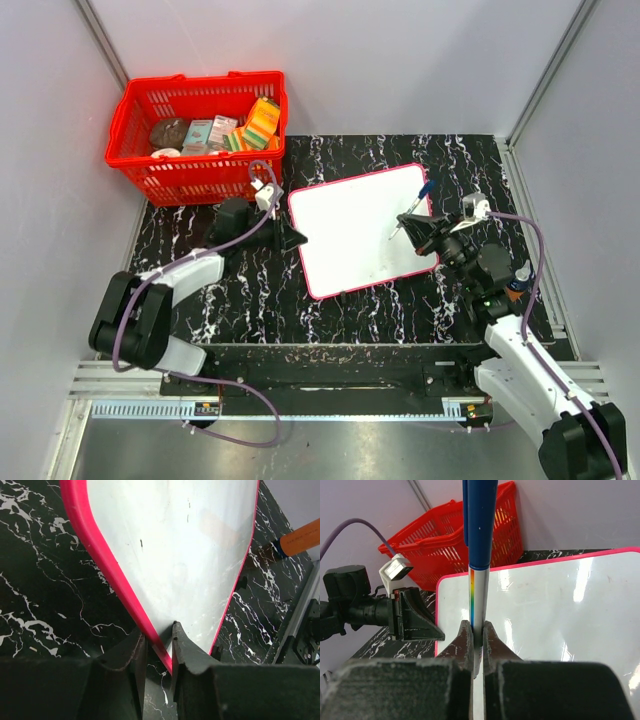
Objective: Write a sentence on the whiteboard
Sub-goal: Adjust the whiteboard at the center of the board.
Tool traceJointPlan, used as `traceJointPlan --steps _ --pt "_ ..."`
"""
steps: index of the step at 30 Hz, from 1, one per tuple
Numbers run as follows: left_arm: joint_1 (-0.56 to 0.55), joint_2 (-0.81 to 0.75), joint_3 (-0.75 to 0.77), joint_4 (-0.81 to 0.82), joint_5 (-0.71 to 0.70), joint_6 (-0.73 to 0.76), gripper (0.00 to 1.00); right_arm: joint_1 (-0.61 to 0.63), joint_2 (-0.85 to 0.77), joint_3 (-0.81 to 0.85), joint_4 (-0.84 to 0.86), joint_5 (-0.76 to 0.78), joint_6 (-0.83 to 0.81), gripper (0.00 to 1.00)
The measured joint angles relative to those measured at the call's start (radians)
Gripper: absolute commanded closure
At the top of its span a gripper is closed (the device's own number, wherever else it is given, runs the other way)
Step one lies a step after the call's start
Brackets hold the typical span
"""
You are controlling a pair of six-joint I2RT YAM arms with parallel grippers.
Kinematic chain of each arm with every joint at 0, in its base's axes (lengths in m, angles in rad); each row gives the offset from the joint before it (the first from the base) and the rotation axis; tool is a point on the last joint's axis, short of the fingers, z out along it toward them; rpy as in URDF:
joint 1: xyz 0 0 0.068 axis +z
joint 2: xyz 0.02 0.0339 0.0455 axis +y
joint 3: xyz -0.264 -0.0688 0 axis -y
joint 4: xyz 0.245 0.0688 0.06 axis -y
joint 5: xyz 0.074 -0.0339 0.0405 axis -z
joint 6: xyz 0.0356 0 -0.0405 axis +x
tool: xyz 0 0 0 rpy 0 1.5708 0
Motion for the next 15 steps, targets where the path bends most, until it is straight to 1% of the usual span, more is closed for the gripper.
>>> traceJointPlan --steps 2,5,8,10,12,15 --pt "-0.011 -0.032 -0.021 -0.006 -0.035 -0.002 1.0 0.005 0.0 0.0 0.004 0.013 0.001 1.0" --pt "-0.024 -0.055 -0.023 -0.024 -0.068 -0.001 1.0 0.01 0.002 -0.002 0.01 0.072 0.018 1.0" --pt "-0.031 -0.068 -0.023 -0.041 -0.084 -0.001 1.0 0.011 0.038 0.001 0.043 0.116 0.045 1.0" --pt "-0.034 -0.075 -0.023 -0.053 -0.097 0.0 1.0 0.012 0.097 0.021 0.061 0.114 0.057 1.0" --pt "-0.037 -0.082 -0.023 -0.066 -0.112 0.006 1.0 0.024 0.192 0.066 0.078 0.098 0.059 1.0" --pt "-0.039 -0.083 -0.023 -0.084 -0.134 0.015 1.0 0.088 0.304 0.126 0.103 0.1 0.027 1.0"
